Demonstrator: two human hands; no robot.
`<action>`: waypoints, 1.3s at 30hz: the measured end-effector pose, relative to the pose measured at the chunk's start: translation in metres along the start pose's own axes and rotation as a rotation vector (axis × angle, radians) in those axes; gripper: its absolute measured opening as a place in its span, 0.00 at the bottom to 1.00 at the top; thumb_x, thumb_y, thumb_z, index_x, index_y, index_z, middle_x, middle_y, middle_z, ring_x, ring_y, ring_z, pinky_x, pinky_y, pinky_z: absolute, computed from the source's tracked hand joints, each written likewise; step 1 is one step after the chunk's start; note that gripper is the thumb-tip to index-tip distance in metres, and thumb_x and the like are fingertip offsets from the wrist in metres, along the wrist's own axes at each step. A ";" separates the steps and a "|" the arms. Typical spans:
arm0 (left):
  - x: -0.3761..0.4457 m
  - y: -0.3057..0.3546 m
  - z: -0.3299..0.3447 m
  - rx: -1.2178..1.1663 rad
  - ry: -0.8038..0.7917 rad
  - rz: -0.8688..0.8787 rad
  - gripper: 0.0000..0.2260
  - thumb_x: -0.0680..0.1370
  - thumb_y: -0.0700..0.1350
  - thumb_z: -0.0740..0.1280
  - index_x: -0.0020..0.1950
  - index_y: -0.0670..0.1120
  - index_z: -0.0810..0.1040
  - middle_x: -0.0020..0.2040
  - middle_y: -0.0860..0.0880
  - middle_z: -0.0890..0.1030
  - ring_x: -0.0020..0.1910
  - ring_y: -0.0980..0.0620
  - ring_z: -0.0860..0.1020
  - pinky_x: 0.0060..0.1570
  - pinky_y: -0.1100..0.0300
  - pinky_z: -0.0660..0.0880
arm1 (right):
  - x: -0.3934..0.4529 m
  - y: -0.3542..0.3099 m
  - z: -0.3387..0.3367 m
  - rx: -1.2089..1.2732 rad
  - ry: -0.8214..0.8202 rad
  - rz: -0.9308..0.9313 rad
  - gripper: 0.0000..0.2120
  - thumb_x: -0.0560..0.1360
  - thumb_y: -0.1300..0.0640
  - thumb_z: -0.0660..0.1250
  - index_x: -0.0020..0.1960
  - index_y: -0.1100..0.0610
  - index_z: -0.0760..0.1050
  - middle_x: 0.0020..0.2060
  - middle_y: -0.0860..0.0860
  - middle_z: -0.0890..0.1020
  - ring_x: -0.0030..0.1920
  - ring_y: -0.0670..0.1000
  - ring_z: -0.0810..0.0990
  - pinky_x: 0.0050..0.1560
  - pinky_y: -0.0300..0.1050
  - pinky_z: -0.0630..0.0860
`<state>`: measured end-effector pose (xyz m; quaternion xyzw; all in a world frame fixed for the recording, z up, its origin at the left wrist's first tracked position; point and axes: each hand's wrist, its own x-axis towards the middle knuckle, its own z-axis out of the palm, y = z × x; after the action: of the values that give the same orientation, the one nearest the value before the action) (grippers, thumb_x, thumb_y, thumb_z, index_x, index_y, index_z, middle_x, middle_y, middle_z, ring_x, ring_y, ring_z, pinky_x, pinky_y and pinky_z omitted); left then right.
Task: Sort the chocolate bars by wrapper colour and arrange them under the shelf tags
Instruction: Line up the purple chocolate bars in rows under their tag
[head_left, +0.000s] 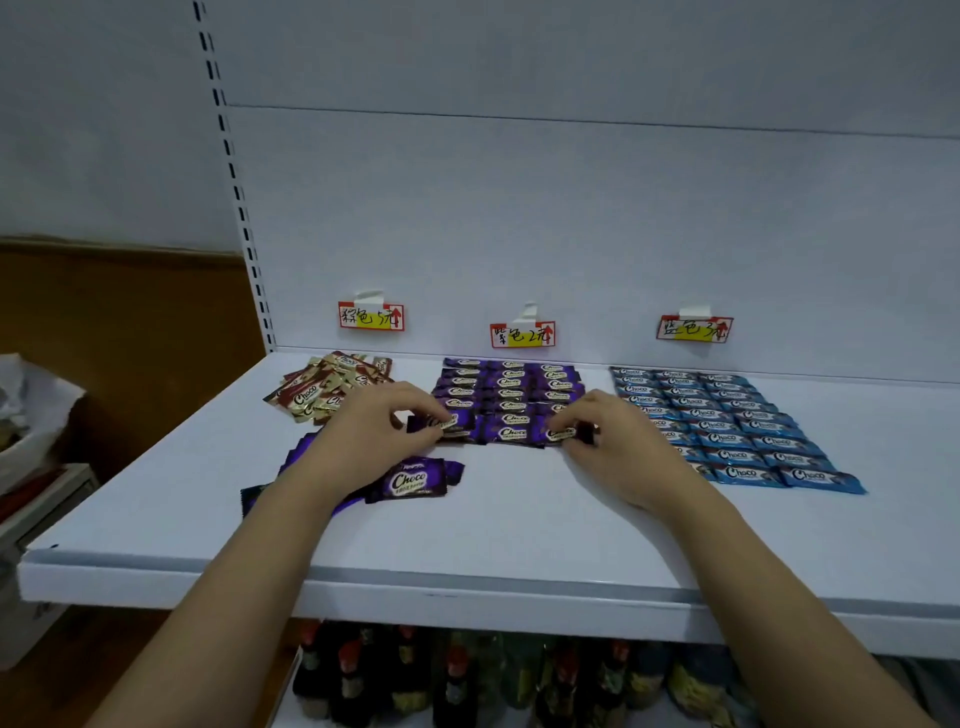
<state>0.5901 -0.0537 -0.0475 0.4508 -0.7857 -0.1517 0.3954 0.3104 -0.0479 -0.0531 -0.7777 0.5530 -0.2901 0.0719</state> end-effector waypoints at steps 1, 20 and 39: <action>0.000 0.000 0.000 0.019 -0.028 0.000 0.08 0.73 0.40 0.74 0.49 0.52 0.85 0.48 0.61 0.82 0.49 0.64 0.77 0.44 0.68 0.74 | 0.000 0.001 0.000 -0.007 -0.005 0.001 0.10 0.75 0.60 0.67 0.51 0.48 0.82 0.47 0.43 0.76 0.50 0.45 0.73 0.47 0.38 0.66; 0.003 0.000 0.004 0.137 -0.155 0.024 0.06 0.73 0.43 0.74 0.49 0.50 0.86 0.48 0.58 0.83 0.50 0.68 0.75 0.46 0.79 0.67 | -0.011 -0.019 0.001 0.068 -0.037 -0.143 0.08 0.76 0.58 0.66 0.49 0.50 0.82 0.47 0.42 0.78 0.51 0.41 0.72 0.50 0.29 0.66; -0.024 0.021 -0.022 0.249 -0.095 0.011 0.06 0.76 0.49 0.70 0.51 0.57 0.84 0.44 0.62 0.80 0.46 0.60 0.75 0.45 0.62 0.72 | 0.002 -0.084 0.016 0.136 -0.198 -0.231 0.07 0.78 0.53 0.66 0.53 0.47 0.80 0.46 0.40 0.79 0.45 0.40 0.76 0.45 0.36 0.73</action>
<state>0.6008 -0.0198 -0.0322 0.4845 -0.8187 -0.0721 0.2996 0.3879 -0.0217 -0.0289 -0.8543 0.4291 -0.2552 0.1449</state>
